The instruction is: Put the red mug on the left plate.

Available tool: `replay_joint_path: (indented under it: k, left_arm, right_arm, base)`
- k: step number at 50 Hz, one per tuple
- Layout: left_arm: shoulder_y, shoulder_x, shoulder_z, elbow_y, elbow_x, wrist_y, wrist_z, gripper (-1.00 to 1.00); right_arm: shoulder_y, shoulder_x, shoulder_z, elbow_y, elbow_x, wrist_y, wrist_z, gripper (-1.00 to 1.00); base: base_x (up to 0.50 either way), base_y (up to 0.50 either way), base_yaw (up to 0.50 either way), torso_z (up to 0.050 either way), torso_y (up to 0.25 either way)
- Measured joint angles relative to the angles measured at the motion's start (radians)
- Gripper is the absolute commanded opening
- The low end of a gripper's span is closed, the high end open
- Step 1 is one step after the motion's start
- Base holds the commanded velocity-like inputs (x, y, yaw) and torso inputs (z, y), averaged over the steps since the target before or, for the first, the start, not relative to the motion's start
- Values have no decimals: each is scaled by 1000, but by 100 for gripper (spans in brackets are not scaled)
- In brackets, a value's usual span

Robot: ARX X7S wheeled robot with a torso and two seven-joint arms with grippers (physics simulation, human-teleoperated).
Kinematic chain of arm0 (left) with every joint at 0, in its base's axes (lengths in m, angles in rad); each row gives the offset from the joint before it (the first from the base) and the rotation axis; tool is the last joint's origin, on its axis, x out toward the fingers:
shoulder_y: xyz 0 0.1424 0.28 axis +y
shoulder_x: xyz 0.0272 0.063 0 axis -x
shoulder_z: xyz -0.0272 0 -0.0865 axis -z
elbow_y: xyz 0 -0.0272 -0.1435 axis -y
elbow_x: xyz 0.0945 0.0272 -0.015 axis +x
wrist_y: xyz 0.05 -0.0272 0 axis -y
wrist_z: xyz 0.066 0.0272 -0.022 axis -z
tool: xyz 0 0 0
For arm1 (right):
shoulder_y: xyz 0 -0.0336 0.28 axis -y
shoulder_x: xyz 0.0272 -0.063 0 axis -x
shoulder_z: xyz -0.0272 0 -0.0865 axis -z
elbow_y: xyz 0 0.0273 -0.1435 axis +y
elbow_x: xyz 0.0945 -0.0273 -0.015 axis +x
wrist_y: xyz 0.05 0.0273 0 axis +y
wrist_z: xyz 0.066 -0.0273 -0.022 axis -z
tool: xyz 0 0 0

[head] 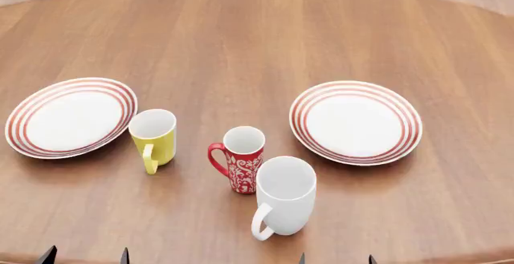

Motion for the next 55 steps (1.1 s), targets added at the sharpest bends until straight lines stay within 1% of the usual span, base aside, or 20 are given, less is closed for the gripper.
replay_joint_path:
  k: [11, 30, 55]
  left_arm:
    - [-17, -25, 12, -6, -41, -31, -13, 100]
    - [-81, -72, 25, -74, -79, -61, -50, 100]
    - [-131, -114, 16, -129, -141, -82, -70, 100]
  right_arm:
    - [-4, 22, -19, -8, 36, 2, 17, 100]
    - [-6, 61, -56, -11, 91, 1, 43, 100]
    - [-17, 96, -101, -38, 109, -14, 79, 100]
  base:
    - [0, 0, 0, 0, 0]
    - [2, 0, 0, 0, 0]
    - [217, 214, 0, 0, 0]
